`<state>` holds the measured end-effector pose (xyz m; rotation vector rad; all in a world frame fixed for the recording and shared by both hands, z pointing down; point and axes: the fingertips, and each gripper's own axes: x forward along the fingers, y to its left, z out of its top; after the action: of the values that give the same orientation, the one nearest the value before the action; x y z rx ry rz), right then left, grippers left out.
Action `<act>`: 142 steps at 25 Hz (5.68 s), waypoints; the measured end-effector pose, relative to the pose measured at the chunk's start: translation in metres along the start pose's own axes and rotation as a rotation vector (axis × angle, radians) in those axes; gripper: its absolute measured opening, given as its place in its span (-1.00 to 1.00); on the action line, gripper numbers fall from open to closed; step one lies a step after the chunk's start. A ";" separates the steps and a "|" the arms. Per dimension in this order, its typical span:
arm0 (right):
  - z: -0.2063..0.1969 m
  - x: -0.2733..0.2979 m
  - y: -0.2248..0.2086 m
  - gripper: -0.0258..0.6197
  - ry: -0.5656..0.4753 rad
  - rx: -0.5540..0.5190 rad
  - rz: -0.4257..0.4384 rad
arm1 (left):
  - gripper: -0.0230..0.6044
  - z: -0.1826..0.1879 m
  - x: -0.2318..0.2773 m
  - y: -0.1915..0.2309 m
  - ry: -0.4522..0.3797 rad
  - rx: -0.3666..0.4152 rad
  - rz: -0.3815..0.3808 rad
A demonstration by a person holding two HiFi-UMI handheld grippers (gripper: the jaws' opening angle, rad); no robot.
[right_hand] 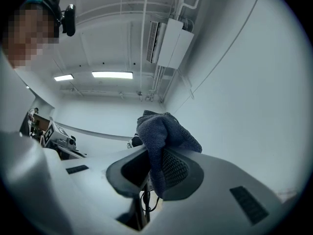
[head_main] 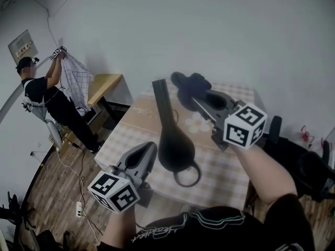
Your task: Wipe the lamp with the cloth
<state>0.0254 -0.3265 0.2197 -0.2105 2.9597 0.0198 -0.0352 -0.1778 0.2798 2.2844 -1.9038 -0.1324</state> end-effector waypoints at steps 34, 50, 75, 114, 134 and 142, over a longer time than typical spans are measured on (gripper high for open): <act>-0.052 0.068 -0.008 -0.74 -0.002 -0.136 0.161 | -0.93 -0.029 0.052 0.071 0.085 -0.063 0.001; -0.075 0.048 0.017 -0.74 0.018 -0.137 0.274 | -0.93 -0.047 0.043 0.062 0.113 -0.079 0.036; -0.144 0.000 0.040 -0.74 0.163 -0.105 0.355 | -0.93 -0.066 0.020 0.047 0.134 -0.118 0.078; -0.162 -0.128 0.079 -0.74 0.132 0.116 0.024 | -0.93 -0.102 -0.040 -0.026 0.053 -0.116 0.112; -0.021 -0.008 0.048 -0.74 0.062 -0.250 -0.176 | -0.93 -0.031 -0.030 0.048 0.051 -0.035 -0.128; 0.018 0.052 0.033 -0.74 0.119 -0.437 -0.315 | -0.93 -0.004 -0.034 0.097 0.039 -0.041 -0.228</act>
<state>-0.0268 -0.3002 0.1926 -0.7547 2.9591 0.6337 -0.1349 -0.1615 0.3004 2.4503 -1.6022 -0.1515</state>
